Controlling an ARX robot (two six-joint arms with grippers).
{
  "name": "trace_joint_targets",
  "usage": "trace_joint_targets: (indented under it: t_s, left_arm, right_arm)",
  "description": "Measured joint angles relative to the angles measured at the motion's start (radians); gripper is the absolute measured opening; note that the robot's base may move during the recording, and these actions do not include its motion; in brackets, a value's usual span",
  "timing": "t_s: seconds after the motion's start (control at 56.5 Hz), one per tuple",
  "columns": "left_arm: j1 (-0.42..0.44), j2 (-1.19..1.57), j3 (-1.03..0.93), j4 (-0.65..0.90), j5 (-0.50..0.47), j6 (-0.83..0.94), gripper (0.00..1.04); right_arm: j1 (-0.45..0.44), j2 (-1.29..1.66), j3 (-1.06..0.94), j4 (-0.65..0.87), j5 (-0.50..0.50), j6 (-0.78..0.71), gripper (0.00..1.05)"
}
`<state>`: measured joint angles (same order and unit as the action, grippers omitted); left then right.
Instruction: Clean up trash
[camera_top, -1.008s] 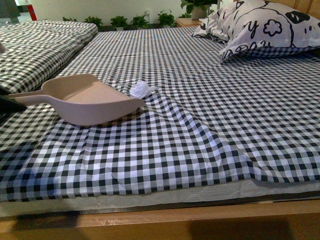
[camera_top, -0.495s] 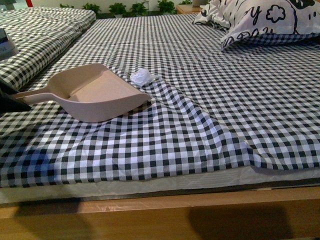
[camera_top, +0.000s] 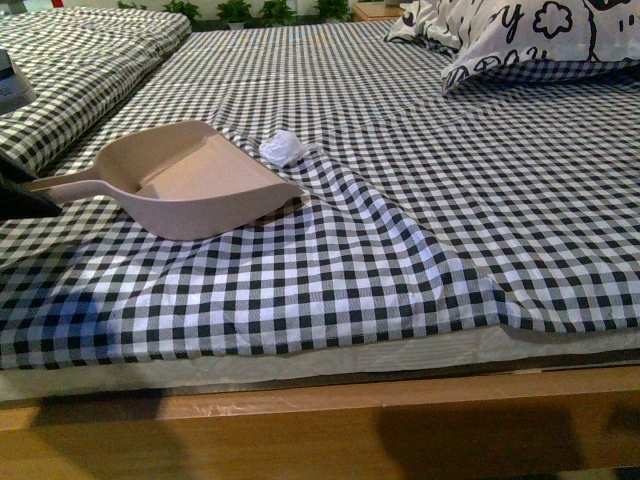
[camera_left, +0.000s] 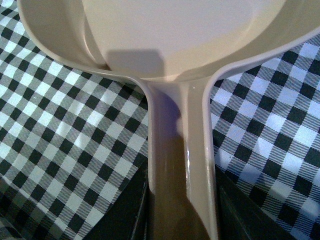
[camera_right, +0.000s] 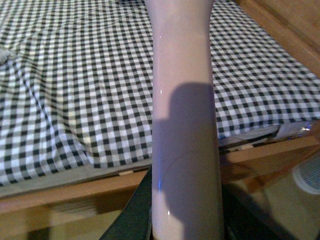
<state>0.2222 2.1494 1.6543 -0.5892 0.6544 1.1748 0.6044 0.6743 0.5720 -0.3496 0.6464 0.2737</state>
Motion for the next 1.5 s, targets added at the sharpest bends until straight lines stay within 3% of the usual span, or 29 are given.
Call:
trace_joint_targets:
  t_s: [0.159, 0.389, 0.619, 0.814, 1.097, 1.504]
  left_arm:
    - [0.000, 0.000, 0.000, 0.000, 0.002, 0.003, 0.28]
    - [0.000, 0.000, 0.000, 0.000, 0.001, 0.005, 0.28]
    - [0.000, 0.000, 0.000, 0.000, 0.002, 0.007, 0.28]
    - [0.000, 0.000, 0.000, 0.000, 0.002, 0.008, 0.28]
    - [0.000, 0.000, 0.000, 0.000, 0.002, 0.010, 0.28]
    - [0.000, 0.000, 0.000, 0.000, 0.002, 0.010, 0.28]
  right_arm:
    - [-0.174, 0.234, 0.099, 0.204, -0.249, -0.042, 0.18]
    - [-0.220, 0.758, 0.419, 0.461, -0.452, -0.192, 0.18]
    - [-0.175, 1.352, 0.900, 0.463, -0.399, -0.457, 0.18]
    - [-0.163, 1.621, 1.171, 0.418, -0.333, -0.530, 0.18]
    - [-0.156, 1.750, 1.293, 0.345, -0.280, -0.563, 0.18]
    - [-0.117, 1.764, 1.328, 0.156, -0.329, -0.581, 0.18]
